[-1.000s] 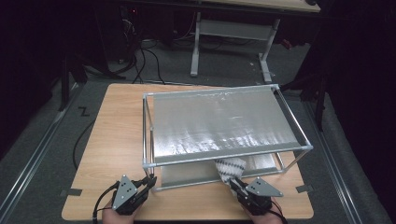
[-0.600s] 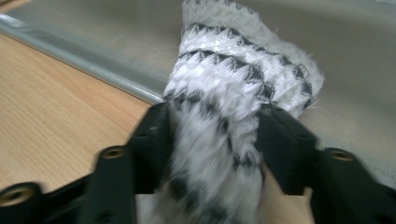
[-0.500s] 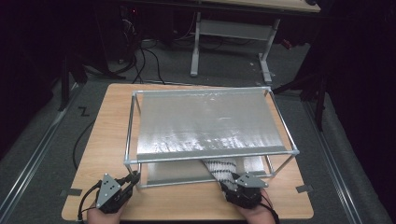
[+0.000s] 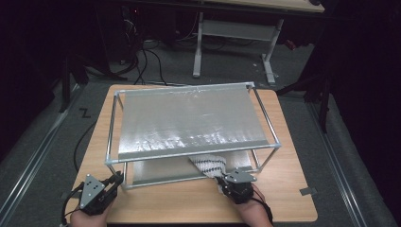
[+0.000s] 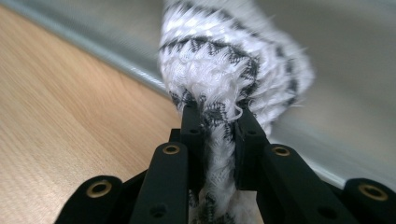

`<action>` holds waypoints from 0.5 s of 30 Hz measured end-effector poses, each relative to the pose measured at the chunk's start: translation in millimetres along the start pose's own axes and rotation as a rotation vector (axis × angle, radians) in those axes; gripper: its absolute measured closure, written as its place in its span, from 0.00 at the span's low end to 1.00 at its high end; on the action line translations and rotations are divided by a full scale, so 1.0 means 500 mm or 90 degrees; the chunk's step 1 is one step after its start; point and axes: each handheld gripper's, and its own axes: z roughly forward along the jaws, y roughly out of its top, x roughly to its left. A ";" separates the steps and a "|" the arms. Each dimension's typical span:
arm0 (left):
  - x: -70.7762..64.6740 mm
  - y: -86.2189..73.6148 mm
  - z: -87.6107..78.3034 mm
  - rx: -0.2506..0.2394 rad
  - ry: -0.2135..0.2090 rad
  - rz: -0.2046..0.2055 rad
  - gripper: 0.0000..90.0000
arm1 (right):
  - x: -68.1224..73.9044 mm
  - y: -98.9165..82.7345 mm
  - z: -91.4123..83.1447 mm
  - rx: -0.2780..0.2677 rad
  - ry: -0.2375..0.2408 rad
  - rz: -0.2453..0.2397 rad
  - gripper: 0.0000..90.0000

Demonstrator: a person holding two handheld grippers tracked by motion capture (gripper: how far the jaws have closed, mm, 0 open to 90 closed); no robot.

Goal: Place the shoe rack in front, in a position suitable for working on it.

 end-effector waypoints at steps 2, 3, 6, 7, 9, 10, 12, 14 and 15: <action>0.008 -0.002 -0.001 -0.002 0.005 0.002 0.89 | -0.015 -0.003 -0.025 -0.027 -0.010 0.013 0.87; 0.010 -0.003 0.000 -0.005 0.005 0.002 0.89 | -0.023 -0.006 -0.039 -0.038 -0.015 0.032 0.87; 0.016 -0.006 0.006 -0.017 0.006 0.005 0.88 | -0.050 -0.021 -0.079 -0.061 -0.042 0.059 0.87; 0.016 -0.005 0.007 -0.017 0.006 0.009 0.89 | -0.056 -0.025 -0.088 -0.064 -0.049 0.062 0.87; 0.017 -0.007 0.007 -0.020 0.004 0.015 0.88 | -0.073 -0.034 -0.117 -0.082 -0.075 0.077 0.87; 0.018 -0.008 0.006 -0.021 0.003 0.014 0.88 | -0.077 -0.034 -0.126 -0.087 -0.085 0.078 0.87; 0.019 -0.008 0.008 -0.022 0.000 0.012 0.88 | -0.087 -0.033 -0.153 -0.109 -0.118 0.074 0.87; 0.021 -0.007 0.011 -0.022 -0.001 0.014 0.88 | -0.093 -0.031 -0.176 -0.131 -0.147 0.071 0.87; 0.023 -0.007 0.012 -0.023 -0.003 0.011 0.88 | -0.096 -0.029 -0.189 -0.141 -0.162 0.071 0.87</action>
